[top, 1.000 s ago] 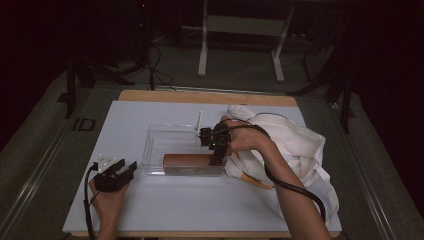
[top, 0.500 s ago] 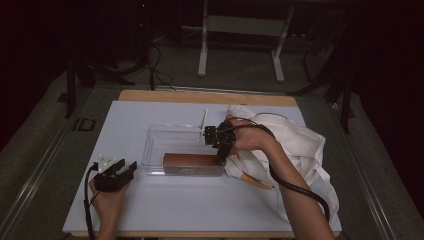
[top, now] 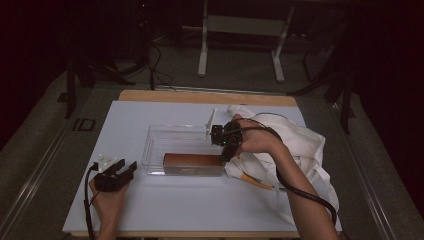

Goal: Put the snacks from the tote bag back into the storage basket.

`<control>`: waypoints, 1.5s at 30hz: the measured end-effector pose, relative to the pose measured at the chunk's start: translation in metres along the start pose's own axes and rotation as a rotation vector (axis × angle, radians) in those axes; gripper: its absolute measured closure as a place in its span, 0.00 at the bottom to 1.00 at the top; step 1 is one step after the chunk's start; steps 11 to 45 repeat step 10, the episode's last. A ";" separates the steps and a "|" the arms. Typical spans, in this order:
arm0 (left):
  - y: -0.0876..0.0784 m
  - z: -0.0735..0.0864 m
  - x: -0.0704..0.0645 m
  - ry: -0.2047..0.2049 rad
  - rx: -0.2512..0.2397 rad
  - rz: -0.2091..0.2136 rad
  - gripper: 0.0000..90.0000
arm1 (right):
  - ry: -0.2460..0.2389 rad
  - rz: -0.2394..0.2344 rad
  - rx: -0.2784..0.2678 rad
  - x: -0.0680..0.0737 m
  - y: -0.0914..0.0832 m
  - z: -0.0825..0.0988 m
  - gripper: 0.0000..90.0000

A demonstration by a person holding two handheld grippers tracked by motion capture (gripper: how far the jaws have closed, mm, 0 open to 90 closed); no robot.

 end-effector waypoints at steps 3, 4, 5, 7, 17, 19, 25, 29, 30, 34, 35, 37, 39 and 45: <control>0.000 0.000 0.000 -0.005 0.003 -0.001 0.57 | 0.007 0.019 -0.010 0.003 -0.001 0.004 0.43; 0.001 0.000 0.000 -0.006 0.003 -0.001 0.57 | 0.009 0.024 -0.014 0.004 -0.001 0.006 0.43; 0.001 0.000 0.000 -0.006 0.004 -0.001 0.57 | 0.016 0.034 -0.026 0.005 -0.002 0.008 0.43; 0.001 0.000 0.001 -0.006 0.006 -0.001 0.57 | 0.030 0.048 -0.051 0.008 -0.004 0.010 0.43; 0.002 0.000 0.001 -0.010 0.016 -0.004 0.56 | 0.055 0.066 -0.107 0.016 -0.007 0.014 0.43; 0.002 0.000 0.001 -0.010 0.016 -0.004 0.56 | 0.055 0.066 -0.107 0.016 -0.007 0.014 0.43; 0.002 0.000 0.001 -0.010 0.016 -0.004 0.56 | 0.055 0.066 -0.107 0.016 -0.007 0.014 0.43; 0.002 0.000 0.001 -0.010 0.016 -0.004 0.56 | 0.055 0.066 -0.107 0.016 -0.007 0.014 0.43; 0.002 0.000 0.001 -0.010 0.016 -0.004 0.56 | 0.055 0.066 -0.107 0.016 -0.007 0.014 0.43; 0.002 0.000 0.001 -0.010 0.016 -0.004 0.56 | 0.055 0.066 -0.107 0.016 -0.007 0.014 0.43; 0.002 0.000 0.001 -0.010 0.016 -0.004 0.56 | 0.055 0.066 -0.107 0.016 -0.007 0.014 0.43; 0.002 0.000 0.001 -0.010 0.016 -0.004 0.56 | 0.055 0.066 -0.107 0.016 -0.007 0.014 0.43; 0.002 0.000 0.001 -0.010 0.016 -0.004 0.56 | 0.055 0.066 -0.107 0.016 -0.007 0.014 0.43; 0.002 0.000 0.001 -0.010 0.016 -0.004 0.56 | 0.055 0.066 -0.107 0.016 -0.007 0.014 0.43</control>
Point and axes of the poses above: each handheld gripper's, and its own axes: y roughly forward along the jaws, z roughly out of its underside, x roughly to its left, the point moved 7 cm from there along y, roughly forward along the jaws, and after that the axes turned 10 degrees about x, right-handed, at the moved point
